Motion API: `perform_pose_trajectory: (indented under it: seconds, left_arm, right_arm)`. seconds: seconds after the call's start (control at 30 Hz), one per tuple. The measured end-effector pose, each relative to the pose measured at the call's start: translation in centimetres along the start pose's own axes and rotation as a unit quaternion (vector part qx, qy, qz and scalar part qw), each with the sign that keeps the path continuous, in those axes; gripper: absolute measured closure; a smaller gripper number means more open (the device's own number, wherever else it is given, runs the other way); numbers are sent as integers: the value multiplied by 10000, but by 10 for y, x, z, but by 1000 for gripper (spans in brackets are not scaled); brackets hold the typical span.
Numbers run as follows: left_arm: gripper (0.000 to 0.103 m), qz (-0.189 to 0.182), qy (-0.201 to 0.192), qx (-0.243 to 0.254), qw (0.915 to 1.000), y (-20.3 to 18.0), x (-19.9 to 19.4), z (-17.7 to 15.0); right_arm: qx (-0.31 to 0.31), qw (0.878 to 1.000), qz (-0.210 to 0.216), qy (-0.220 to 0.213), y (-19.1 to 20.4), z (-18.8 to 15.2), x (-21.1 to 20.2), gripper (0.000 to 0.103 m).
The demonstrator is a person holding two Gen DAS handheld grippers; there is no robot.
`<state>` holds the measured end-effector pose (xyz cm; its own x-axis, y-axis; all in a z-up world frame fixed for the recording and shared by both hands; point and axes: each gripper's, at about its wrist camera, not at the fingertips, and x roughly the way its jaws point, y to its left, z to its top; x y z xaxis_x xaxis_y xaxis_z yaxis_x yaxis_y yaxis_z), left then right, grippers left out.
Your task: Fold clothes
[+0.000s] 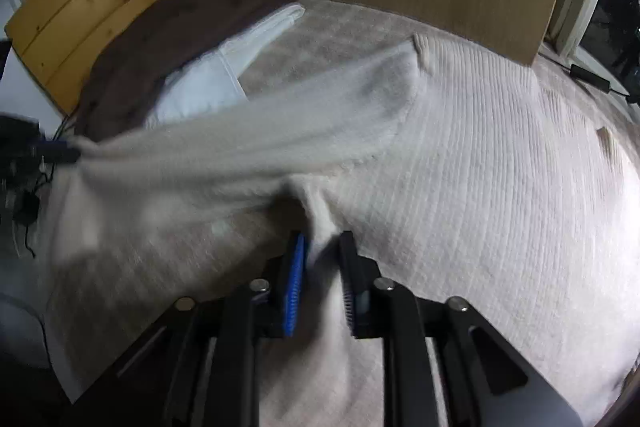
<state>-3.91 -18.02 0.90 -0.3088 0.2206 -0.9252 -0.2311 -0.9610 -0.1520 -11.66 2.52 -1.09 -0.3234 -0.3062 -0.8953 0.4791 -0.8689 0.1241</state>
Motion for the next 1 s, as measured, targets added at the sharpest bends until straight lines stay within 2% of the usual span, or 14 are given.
perform_pose_trajectory:
  seconds: [0.03,0.13,0.23,0.33,0.37,0.43,0.53,0.63,0.8,0.87,0.9,0.93,1.0]
  left_arm:
    - [99,5,-23,-25,10000,4,-3,0]
    - [89,29,-54,-112,9999,15,-12,-1]
    - [81,-47,-167,-317,9993,26,-40,-26]
    - [70,-75,-128,-526,9985,43,-73,-71]
    - [70,-46,-78,-562,9984,45,-77,-85]
    - [70,-17,125,-631,9979,45,-76,-114]
    - [70,9,417,-717,9966,42,-63,-148]
    - [71,157,550,-639,9963,33,-48,-163]
    - [76,186,413,-346,9984,21,-39,-175]
    - [92,157,360,-309,9988,21,-40,-178]
    - [96,135,353,-312,9988,20,-40,-178]
    - [96,67,319,-318,9990,24,-41,-163]
    - [96,-21,220,-306,9993,24,-48,-164]
  right_arm:
    - [28,10000,39,66,-2,1,-1,86]
    - [59,9998,9,168,-6,5,-8,85]
    - [35,9998,-184,115,-3,11,-24,80]
    - [184,9994,285,-65,4,21,-45,76]
    - [210,9987,466,-73,8,26,-49,76]
    - [257,9964,803,-78,18,34,-55,76]
    - [291,9943,1026,62,40,49,-48,74]
    - [537,9931,996,300,51,65,-33,73]
    - [1131,9875,826,728,55,91,-3,73]
    - [1371,9836,758,896,55,101,9,73]
    - [1496,9812,718,986,55,105,15,73]
    - [1639,9780,663,1103,53,107,22,73]
    - [1869,9705,616,1390,50,108,34,73]
